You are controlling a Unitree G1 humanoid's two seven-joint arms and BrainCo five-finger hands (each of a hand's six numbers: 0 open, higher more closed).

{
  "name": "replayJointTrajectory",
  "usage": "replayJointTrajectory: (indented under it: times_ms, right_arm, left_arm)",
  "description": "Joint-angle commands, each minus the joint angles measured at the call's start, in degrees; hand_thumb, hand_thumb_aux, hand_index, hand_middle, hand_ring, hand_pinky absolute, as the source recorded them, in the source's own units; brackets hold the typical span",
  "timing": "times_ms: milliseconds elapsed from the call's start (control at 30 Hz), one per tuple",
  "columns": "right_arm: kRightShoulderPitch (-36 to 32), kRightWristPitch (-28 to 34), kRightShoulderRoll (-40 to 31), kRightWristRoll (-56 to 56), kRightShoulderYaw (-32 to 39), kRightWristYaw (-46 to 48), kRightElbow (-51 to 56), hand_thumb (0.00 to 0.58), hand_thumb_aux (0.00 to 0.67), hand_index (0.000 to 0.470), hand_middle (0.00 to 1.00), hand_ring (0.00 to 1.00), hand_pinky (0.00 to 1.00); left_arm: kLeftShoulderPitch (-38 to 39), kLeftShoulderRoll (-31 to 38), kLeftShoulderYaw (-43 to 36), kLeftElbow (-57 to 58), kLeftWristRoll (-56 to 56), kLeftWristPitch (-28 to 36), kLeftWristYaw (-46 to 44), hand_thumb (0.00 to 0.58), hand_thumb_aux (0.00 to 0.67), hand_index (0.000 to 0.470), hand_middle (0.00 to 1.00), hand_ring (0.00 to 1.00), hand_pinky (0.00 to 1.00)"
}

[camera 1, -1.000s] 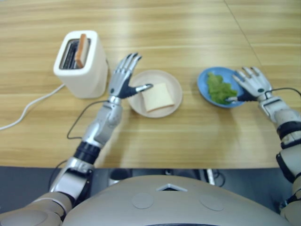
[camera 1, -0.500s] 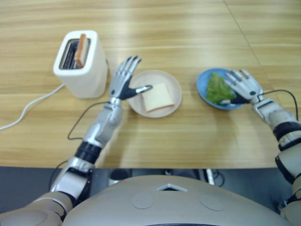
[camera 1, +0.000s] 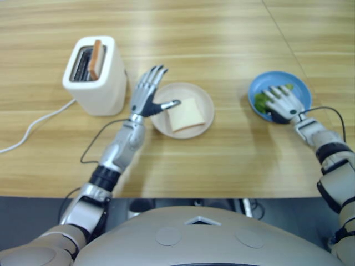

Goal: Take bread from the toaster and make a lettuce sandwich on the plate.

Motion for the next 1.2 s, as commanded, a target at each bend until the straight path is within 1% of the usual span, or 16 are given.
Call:
replayJointTrajectory:
  times_ms: [33,200,233,267,300,333,367,400,533,700,867,1000,1100,1200]
  right_arm:
    - [1.1,-1.5,0.3,1.1,1.6,0.8,2.0,0.58,0.67,0.46,0.0,0.0,0.0]
    - [1.3,-2.4,-1.0,3.3,0.5,-0.2,1.8,0.58,0.67,0.46,0.0,0.0,0.0]
    - [1.5,-2.7,-1.6,4.1,0.0,-0.6,1.1,0.58,0.67,0.46,0.04,0.04,0.04]
    - [1.6,-2.9,-2.0,4.7,-0.4,-0.9,0.6,0.58,0.67,0.46,0.04,0.04,0.04]
    - [1.7,-3.1,-2.5,5.2,-0.8,-1.2,0.0,0.58,0.67,0.46,0.22,0.22,0.22]
    - [1.8,-3.6,-3.4,5.9,-1.4,-1.3,-1.0,0.58,0.67,0.46,0.22,0.22,0.22]
    - [2.2,-4.0,-4.3,6.7,-2.0,-1.5,-2.3,0.58,0.67,0.46,0.73,0.73,0.73]
    - [2.6,-4.4,-5.2,7.5,-2.8,-1.8,-3.7,0.58,0.67,0.46,1.0,1.0,1.0]
    - [5.2,-5.0,-9.1,10.1,-5.9,-1.4,-10.9,0.58,0.67,0.46,1.0,1.0,1.0]
    - [9.2,-4.2,-13.1,12.2,-10.2,1.7,-22.0,0.58,0.67,0.46,1.0,1.0,1.0]
    - [13.3,-2.2,-14.4,13.0,-14.2,5.1,-33.1,0.58,0.67,0.46,1.0,1.0,1.0]
    - [15.0,-0.1,-12.7,12.5,-16.9,9.6,-44.2,0.58,0.67,0.46,1.0,1.0,1.0]
    - [13.7,0.9,-9.7,11.1,-17.0,13.2,-51.2,0.58,0.67,0.46,1.0,1.0,1.0]
    - [11.3,1.0,-6.4,9.3,-16.4,16.1,-55.7,0.58,0.67,0.46,1.0,1.0,1.0]
  left_arm:
    - [-0.2,-0.1,-0.5,1.4,0.3,0.1,-0.1,0.0,0.0,0.0,0.0,0.0,0.0]
    - [-0.3,-0.3,-0.7,1.8,0.4,0.0,0.0,0.0,0.0,0.0,0.0,0.0,0.0]
    - [-0.3,-0.3,-0.7,1.9,0.4,0.0,0.1,0.0,0.0,0.0,0.0,0.0,0.0]
    - [-0.3,-0.3,-0.7,1.9,0.3,0.0,0.2,0.0,0.0,0.0,0.0,0.0,0.0]
    - [-0.3,-0.3,-0.7,1.9,0.3,0.0,0.2,0.0,0.0,0.0,0.0,0.0,0.0]
    - [-0.3,-0.3,-0.7,2.0,0.3,0.0,0.3,0.0,0.0,0.0,0.0,0.0,0.0]
    - [-0.2,-0.3,-0.7,2.0,0.3,0.0,0.4,0.0,0.0,0.0,0.0,0.0,0.0]
    - [-0.2,-0.3,-0.7,2.1,0.3,-0.1,0.5,0.0,0.0,0.0,0.0,0.0,0.0]
    - [0.0,-0.2,-0.7,2.3,0.0,-0.3,0.7,0.0,0.0,0.0,0.0,0.0,0.0]
    - [-0.1,-0.4,-0.9,3.0,0.0,-0.4,1.3,0.0,0.0,0.0,0.0,0.0,0.0]
    - [-0.3,-0.7,-1.0,3.7,-0.3,-0.7,1.6,0.0,0.0,0.0,0.0,0.0,0.0]
    - [-0.7,-0.5,0.2,4.5,-1.9,-1.6,1.8,0.0,0.0,0.0,0.0,0.0,0.0]
    - [-1.1,-0.2,1.7,5.4,-4.0,-2.2,1.8,0.0,0.0,0.0,0.0,0.0,0.0]
    - [-1.3,0.1,3.1,5.5,-5.1,-2.8,2.3,0.0,0.0,0.0,0.0,0.0,0.0]
